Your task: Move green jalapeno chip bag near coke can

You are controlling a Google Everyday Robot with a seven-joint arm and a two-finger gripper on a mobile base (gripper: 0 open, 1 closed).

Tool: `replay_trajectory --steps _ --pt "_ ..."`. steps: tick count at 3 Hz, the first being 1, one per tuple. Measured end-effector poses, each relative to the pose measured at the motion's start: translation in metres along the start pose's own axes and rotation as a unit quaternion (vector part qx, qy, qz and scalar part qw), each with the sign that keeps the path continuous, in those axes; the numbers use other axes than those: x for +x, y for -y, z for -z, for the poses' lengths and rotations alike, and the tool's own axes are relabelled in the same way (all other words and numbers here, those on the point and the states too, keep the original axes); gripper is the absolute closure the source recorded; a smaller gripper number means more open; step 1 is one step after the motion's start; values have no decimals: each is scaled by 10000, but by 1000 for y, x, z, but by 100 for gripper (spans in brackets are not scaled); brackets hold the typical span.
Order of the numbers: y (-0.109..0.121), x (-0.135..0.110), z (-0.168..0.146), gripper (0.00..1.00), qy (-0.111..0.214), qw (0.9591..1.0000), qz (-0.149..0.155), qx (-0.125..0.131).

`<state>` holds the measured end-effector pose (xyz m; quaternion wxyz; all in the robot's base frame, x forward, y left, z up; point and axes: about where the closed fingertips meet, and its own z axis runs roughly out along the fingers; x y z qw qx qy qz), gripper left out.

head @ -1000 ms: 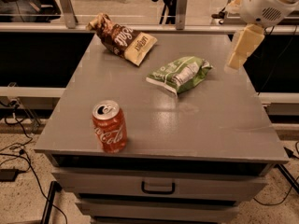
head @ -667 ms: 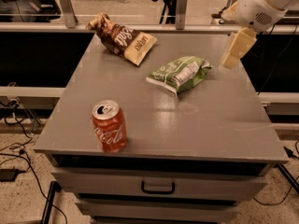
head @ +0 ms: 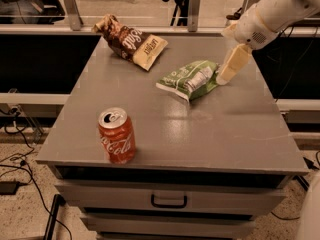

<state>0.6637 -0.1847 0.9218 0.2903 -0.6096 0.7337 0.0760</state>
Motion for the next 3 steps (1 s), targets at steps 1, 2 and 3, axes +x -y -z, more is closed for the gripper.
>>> replay_trajectory --steps 1,2,3 --pt "8 2 -24 0 183 9998 -58 -83" --pt "9 9 -53 22 180 9995 -70 -264" --pt "8 15 -69 46 46 9993 -17 -365"
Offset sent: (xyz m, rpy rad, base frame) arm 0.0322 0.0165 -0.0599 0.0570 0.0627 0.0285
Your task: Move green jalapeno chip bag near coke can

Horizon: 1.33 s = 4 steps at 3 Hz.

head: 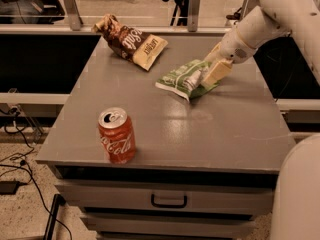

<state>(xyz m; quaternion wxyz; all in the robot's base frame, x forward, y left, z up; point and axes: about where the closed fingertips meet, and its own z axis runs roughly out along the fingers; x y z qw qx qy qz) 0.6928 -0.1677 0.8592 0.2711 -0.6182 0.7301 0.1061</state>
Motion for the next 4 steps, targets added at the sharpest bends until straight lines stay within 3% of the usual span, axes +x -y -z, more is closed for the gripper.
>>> replay_trajectory --steps 2,3,4 --pt "0 8 -2 92 -56 10000 13 -75" --pt "-3 1 24 100 249 9997 14 -17" --pt "-13 -32 72 100 592 9973 357 252"
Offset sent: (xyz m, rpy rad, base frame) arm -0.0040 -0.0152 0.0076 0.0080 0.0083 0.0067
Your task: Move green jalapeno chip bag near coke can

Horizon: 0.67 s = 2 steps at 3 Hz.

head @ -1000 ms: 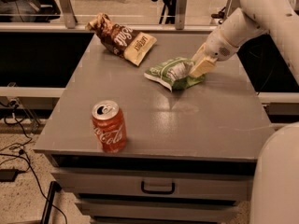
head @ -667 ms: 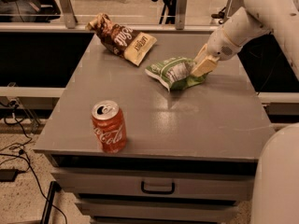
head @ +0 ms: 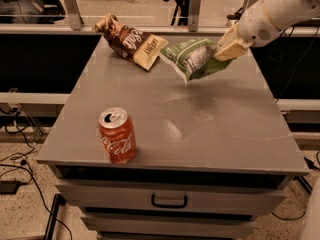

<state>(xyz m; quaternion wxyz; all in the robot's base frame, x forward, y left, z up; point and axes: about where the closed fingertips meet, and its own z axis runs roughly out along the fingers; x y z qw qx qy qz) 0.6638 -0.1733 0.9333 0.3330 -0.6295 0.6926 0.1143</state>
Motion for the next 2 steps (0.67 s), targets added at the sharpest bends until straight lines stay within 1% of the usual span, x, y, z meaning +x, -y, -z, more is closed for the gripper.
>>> replay_trajectory --steps 1,2 --pt "-12 -26 24 100 -3 9995 301 126" --pt "-42 -45 36 100 -161 9991 392 59"
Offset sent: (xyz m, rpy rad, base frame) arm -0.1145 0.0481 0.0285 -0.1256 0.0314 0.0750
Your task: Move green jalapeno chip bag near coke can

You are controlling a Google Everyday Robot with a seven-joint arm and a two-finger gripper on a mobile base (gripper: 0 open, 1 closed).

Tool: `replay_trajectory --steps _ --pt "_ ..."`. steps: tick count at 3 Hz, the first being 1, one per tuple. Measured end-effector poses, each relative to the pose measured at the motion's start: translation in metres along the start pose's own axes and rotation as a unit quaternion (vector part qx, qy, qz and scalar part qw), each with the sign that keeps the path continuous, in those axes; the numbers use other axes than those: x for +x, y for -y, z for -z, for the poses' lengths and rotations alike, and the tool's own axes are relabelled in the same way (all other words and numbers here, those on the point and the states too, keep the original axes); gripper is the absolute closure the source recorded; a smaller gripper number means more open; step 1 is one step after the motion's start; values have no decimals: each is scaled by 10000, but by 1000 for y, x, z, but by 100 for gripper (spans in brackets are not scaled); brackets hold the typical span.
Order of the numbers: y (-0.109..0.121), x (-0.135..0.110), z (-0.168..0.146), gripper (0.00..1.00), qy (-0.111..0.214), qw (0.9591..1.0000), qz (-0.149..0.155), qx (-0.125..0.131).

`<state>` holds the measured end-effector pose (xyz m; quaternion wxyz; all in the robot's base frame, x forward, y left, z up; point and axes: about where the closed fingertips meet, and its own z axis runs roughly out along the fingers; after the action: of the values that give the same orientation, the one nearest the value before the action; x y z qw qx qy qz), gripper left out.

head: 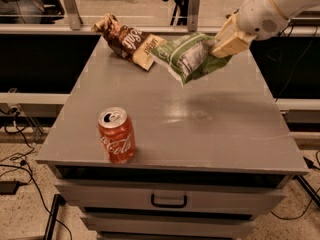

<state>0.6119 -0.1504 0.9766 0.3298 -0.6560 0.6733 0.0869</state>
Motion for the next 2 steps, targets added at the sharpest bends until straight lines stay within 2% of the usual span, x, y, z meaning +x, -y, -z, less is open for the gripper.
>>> replay_trajectory --steps 1,2 --pt "-41 -14 -5 100 -296 9992 82 -250" --pt "-70 -7 -27 100 -496 9969 69 -602"
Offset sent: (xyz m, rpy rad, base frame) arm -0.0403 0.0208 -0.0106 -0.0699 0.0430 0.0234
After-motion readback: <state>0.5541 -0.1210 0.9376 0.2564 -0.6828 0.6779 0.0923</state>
